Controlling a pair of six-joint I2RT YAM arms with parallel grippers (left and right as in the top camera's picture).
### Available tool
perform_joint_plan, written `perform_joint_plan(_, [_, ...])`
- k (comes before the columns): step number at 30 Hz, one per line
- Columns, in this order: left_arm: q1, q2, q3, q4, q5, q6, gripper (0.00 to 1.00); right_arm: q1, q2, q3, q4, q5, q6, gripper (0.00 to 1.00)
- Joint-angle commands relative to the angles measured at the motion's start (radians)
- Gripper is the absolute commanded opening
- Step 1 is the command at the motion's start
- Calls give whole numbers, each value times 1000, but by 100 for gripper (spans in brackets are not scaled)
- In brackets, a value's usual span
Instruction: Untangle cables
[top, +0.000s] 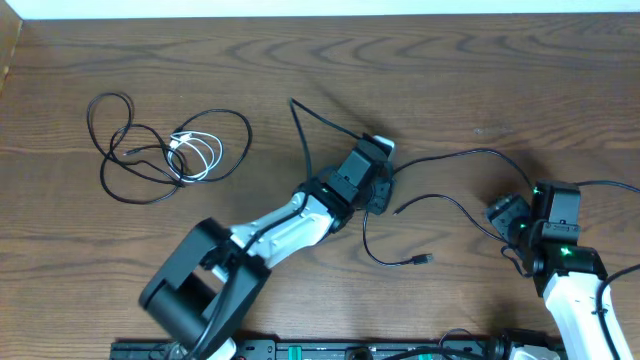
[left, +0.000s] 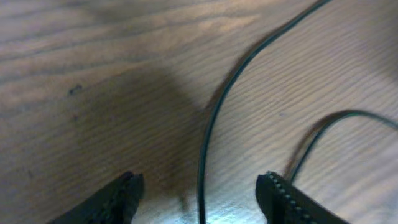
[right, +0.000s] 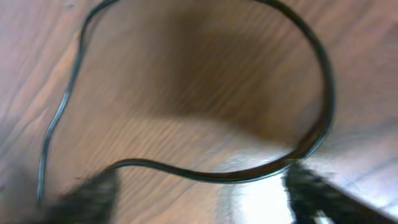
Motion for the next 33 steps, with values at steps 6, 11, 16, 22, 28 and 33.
perform_joint_plan(6, [-1,45,-4,14,38,82,65,-6,48,-2,-36,45,18,99])
perform_joint_plan(11, [-1,45,-4,10,42,81,42,-6,49,-2,-35,45,18,99])
perform_joint_plan(16, [-2,45,-4,8,71,81,49,-6,49,-2,-35,45,18,99])
perform_joint_plan(22, [-2,69,-4,-6,71,81,51,-6,49,-2,-35,45,18,99])
perform_joint_plan(28, [-3,113,-4,-5,71,81,50,-6,49,-2,-35,45,18,99])
perform_joint_plan(33, [-3,106,-4,0,71,77,34,-6,49,-2,-35,45,18,99])
